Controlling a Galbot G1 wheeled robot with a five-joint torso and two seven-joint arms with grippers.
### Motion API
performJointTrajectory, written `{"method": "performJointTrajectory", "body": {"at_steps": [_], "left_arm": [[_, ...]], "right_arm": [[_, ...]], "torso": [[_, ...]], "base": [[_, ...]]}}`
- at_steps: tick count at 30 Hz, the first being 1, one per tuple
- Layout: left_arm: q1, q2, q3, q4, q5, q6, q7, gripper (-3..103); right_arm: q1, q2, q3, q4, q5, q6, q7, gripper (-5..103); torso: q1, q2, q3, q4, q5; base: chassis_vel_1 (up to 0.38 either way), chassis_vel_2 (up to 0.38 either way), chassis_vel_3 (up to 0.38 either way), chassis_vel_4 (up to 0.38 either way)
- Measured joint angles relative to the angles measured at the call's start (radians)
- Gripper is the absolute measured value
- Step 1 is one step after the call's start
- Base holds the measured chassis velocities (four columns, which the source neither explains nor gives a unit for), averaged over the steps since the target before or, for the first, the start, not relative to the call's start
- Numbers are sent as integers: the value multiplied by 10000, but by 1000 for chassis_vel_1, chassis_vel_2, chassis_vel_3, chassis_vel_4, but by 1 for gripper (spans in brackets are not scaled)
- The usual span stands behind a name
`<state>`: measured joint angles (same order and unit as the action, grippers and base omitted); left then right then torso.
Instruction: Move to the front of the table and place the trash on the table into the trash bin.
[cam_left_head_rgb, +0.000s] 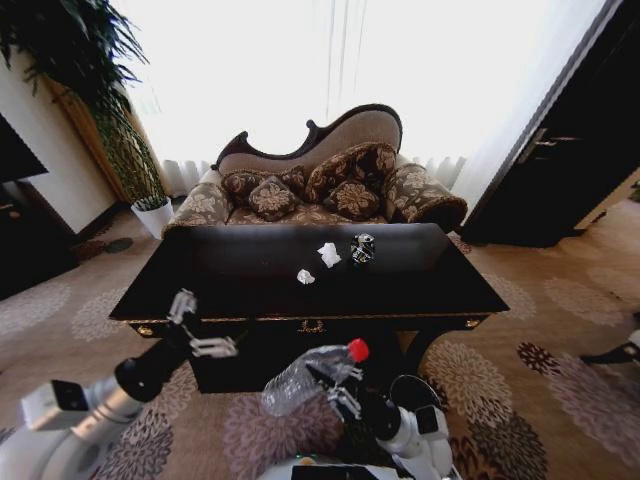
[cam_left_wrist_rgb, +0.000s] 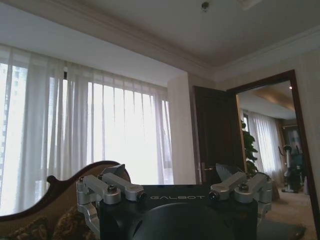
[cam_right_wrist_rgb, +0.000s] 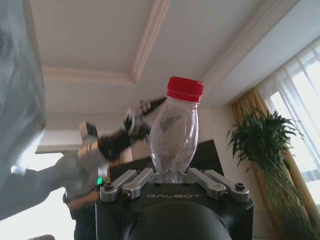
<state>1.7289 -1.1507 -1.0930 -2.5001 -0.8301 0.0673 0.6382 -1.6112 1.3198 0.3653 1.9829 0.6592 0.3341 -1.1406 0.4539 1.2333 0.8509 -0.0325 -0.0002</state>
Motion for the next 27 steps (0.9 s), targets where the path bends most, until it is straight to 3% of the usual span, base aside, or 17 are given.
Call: {"method": "performJointTrajectory", "body": {"at_steps": [15,19,23,24,25,27], "left_arm": [[-30,-91,-927,0,-773,99,-33,100],[-180,-147,-1029,0,-895,102,-90,100],[-310,-369,-1067,1,-1054,161,-149,100],[-333,-402,-1089,1,-1086,167,-153,100],[-333,-402,-1089,1,-1086,167,-153,100],[-429,-413,-1109,1,-1149,179,-166,100]], "right_arm": [[1090,-43,199,-3168,-1861,778,554,8],[1509,-128,424,-4231,-2905,1002,1016,8],[2008,-270,466,-5554,-4628,1153,2496,5],[2114,-284,425,-5777,-4839,1063,2985,5],[2114,-284,425,-5777,-4839,1063,2985,5],[2322,-271,394,-6132,-5162,810,4027,5]], "torso": [[0,-1,0,0,0],[0,-1,0,0,1],[0,-1,1,0,1],[0,-1,1,0,1],[0,-1,1,0,1],[0,-1,1,2,1]], "base": [[0,0,0,0],[0,0,0,0],[0,0,0,0],[0,0,0,0],[0,0,0,0],[0,0,0,0]]}}
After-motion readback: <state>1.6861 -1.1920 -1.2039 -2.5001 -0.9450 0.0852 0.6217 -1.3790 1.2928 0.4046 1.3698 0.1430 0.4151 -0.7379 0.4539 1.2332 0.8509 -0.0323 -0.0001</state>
